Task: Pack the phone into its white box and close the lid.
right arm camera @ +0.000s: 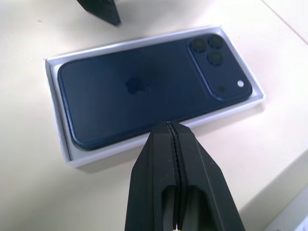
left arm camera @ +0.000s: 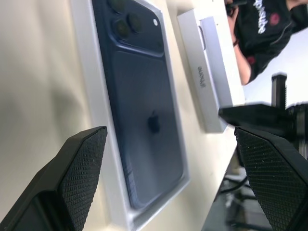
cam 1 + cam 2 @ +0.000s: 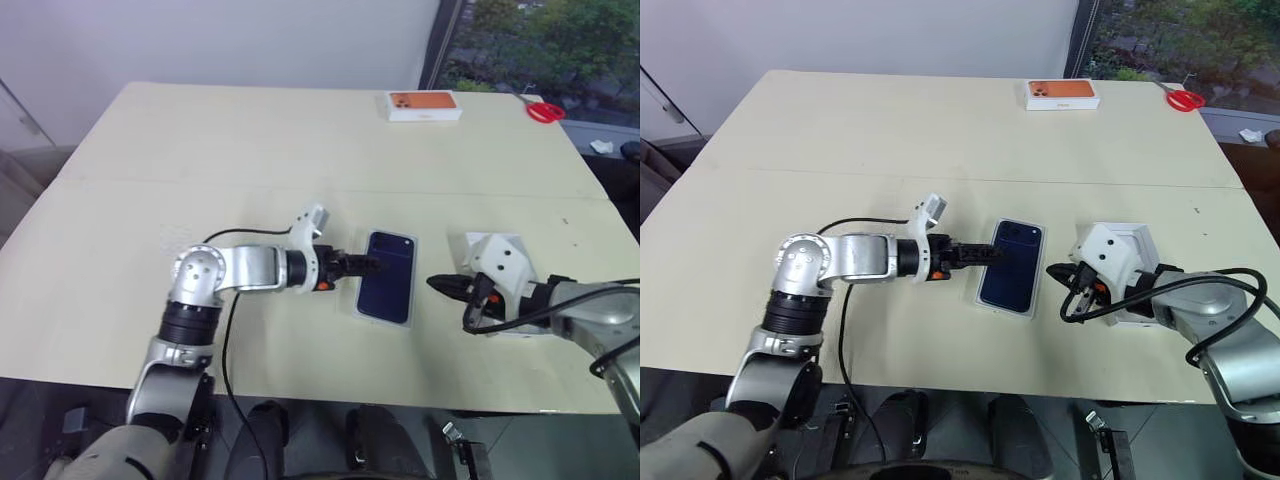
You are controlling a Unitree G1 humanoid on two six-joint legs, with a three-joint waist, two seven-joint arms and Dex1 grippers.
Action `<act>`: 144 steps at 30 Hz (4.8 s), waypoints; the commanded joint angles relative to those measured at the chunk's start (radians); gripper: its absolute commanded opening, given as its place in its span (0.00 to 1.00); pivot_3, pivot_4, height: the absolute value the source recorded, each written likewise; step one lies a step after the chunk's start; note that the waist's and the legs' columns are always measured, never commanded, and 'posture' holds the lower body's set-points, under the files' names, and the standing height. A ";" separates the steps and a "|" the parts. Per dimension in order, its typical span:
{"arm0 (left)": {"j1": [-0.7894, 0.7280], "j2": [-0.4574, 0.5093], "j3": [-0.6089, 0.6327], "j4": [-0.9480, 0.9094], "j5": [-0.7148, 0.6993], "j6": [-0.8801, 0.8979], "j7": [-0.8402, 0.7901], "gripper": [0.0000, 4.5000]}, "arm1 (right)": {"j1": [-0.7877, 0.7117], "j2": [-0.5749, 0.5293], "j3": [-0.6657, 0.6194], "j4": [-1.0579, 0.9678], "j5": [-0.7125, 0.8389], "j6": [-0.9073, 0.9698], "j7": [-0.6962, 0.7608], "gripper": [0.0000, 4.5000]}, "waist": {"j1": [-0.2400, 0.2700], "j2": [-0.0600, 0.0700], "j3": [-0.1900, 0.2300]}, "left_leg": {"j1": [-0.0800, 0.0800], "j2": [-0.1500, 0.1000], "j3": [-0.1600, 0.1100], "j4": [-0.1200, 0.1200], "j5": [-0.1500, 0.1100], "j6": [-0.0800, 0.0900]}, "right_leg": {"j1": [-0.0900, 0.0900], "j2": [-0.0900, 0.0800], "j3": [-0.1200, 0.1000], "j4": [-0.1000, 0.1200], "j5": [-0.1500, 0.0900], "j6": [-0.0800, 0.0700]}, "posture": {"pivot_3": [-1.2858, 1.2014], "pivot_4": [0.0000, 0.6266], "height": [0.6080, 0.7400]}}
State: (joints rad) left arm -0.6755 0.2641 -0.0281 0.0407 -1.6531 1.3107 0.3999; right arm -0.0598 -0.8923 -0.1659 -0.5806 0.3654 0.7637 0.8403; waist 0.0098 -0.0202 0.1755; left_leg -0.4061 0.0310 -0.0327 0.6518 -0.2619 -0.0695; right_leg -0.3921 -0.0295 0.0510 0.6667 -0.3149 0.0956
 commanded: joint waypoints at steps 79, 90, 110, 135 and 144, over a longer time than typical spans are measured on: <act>0.156 0.183 -0.330 -0.280 1.399 -0.638 -1.245 0.00 | -0.184 -0.123 0.020 0.064 -0.084 0.333 -0.119 0.75 | -0.009 0.004 -0.001 | -0.001 0.002 0.002 0.010 -0.006 0.011 | 0.002 0.001 0.000 0.004 0.000 0.000 | 0.52 0.24 0.93; 0.294 0.357 -0.223 -0.324 1.327 -0.964 -1.499 0.00 | -0.303 -0.035 -0.008 0.123 -0.015 0.774 -0.226 0.75 | 0.000 0.005 -0.001 | -0.002 0.001 0.003 0.010 -0.006 0.011 | 0.001 0.000 0.001 0.003 0.000 0.000 | 0.52 0.24 0.93; 0.322 0.320 -0.209 -0.334 1.300 -0.967 -1.497 0.00 | -0.312 0.055 -0.069 0.161 0.114 0.851 -0.391 0.02 | -0.008 0.006 -0.001 | -0.002 0.002 0.003 0.010 -0.007 0.013 | 0.000 0.001 0.000 0.004 0.000 0.000 | 0.52 0.24 0.93; 0.236 0.276 -0.100 -0.123 1.335 -0.971 -1.362 0.00 | -0.298 0.537 0.117 0.113 1.607 0.153 -1.556 0.02 | -0.030 0.006 -0.001 | -0.004 0.003 0.003 0.012 -0.008 0.015 | -0.002 0.002 0.001 0.006 0.000 0.001 | 0.52 0.24 0.93; 0.250 0.268 -0.105 -0.143 1.337 -0.956 -1.350 0.00 | -0.221 0.774 0.142 0.053 1.607 -0.019 -1.910 0.02 | -0.027 0.007 -0.001 | -0.004 0.004 0.002 0.011 -0.008 0.015 | -0.005 0.002 0.002 0.010 0.000 0.001 | 0.52 0.24 0.93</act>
State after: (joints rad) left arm -0.4262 0.5307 -0.1438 -0.0687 -0.3142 0.3624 -0.9523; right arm -0.2903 -0.1289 -0.0043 -0.4859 1.9549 0.7711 -1.0288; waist -0.0173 -0.0137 0.1746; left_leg -0.4106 0.0354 -0.0305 0.6626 -0.2698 -0.0549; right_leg -0.3974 -0.0277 0.0533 0.6763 -0.3154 0.0962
